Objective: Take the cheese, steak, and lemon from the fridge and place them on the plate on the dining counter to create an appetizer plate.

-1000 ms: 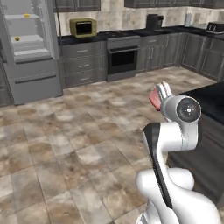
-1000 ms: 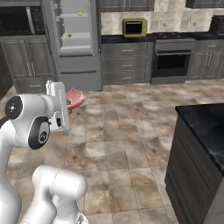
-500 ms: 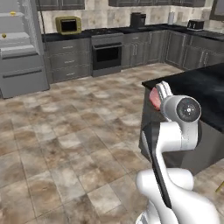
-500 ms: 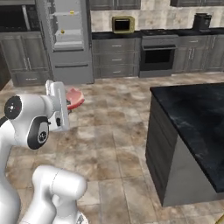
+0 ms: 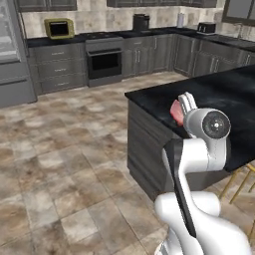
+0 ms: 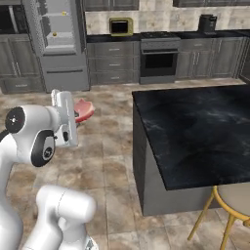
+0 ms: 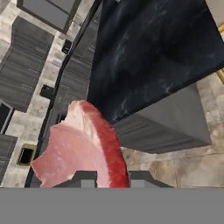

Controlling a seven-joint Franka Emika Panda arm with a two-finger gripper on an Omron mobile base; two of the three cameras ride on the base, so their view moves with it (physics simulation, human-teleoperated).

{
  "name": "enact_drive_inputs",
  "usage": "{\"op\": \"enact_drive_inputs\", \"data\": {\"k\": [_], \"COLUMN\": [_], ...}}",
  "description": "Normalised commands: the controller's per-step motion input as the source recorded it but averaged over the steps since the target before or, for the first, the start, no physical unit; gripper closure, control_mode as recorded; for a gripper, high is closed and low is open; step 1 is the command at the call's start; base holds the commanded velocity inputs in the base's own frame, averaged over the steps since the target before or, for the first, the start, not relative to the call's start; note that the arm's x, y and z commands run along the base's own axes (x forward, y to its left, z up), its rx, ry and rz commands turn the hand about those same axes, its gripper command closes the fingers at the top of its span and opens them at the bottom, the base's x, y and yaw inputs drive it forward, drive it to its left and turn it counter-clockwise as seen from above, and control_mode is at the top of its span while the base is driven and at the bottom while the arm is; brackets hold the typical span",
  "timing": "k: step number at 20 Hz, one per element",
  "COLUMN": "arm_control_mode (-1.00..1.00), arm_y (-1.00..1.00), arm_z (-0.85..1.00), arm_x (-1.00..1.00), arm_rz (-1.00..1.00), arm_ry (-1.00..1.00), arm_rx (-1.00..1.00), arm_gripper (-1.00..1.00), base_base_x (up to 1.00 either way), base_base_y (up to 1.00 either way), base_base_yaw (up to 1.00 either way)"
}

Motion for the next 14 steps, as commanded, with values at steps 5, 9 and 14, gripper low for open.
{"op": "enact_drive_inputs", "data": {"k": [5, 9, 14], "arm_control_mode": [1.00, 1.00, 1.00], "arm_y": [0.00, 0.00, 0.00], "arm_z": [0.00, 0.00, 0.00], "arm_x": [0.00, 0.00, 0.00], "arm_rz": [0.00, 0.00, 0.00], "arm_ry": [0.00, 0.00, 0.00], "arm_rx": [0.00, 0.00, 0.00], "arm_gripper": [1.00, 1.00, 1.00], "base_base_x": [0.00, 0.00, -0.07], "base_base_y": [-1.00, -1.00, -1.00], "base_base_yaw": [0.00, 0.00, 0.00]}}
